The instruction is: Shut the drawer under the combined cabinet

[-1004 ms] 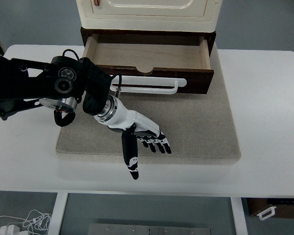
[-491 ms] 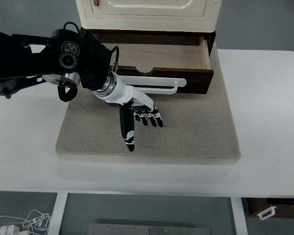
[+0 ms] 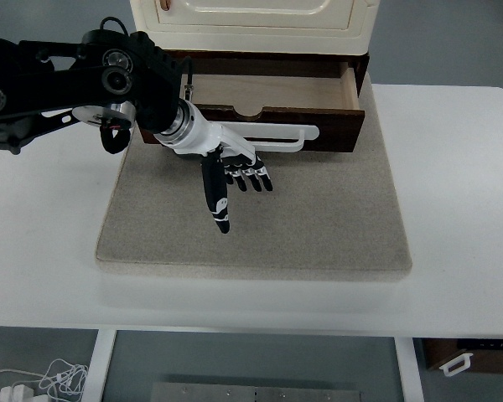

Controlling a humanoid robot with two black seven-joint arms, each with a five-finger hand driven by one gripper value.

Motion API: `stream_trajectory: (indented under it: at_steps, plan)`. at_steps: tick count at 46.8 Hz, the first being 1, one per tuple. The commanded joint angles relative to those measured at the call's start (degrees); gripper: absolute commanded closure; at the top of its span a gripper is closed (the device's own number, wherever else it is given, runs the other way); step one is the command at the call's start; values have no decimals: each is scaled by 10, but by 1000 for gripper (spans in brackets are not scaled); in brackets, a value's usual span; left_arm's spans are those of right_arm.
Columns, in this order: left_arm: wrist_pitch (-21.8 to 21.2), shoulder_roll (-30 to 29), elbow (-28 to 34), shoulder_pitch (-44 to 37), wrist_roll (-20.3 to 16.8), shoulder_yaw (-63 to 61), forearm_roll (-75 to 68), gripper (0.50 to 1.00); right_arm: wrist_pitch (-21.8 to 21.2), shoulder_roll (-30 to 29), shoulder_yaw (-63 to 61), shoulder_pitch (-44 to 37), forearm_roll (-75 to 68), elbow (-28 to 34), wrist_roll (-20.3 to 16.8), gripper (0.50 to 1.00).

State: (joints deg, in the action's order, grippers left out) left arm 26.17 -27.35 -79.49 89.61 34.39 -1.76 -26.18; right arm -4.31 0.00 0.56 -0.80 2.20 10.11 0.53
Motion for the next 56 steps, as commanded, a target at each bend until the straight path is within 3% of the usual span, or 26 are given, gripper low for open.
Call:
stream_trajectory:
  at_steps: [1,23,56]
  plan:
    - [-2,8,17,-1,0,3,0,500,0,0,1,0,0,0,0,548]
    - [-13,61,100,-6,-3,4,0,500,0,0,0,0,0,0,0,548]
    - [-52,91,173,-9,-6,37,-1,500,-1,0,0,0,0,0,0,548]
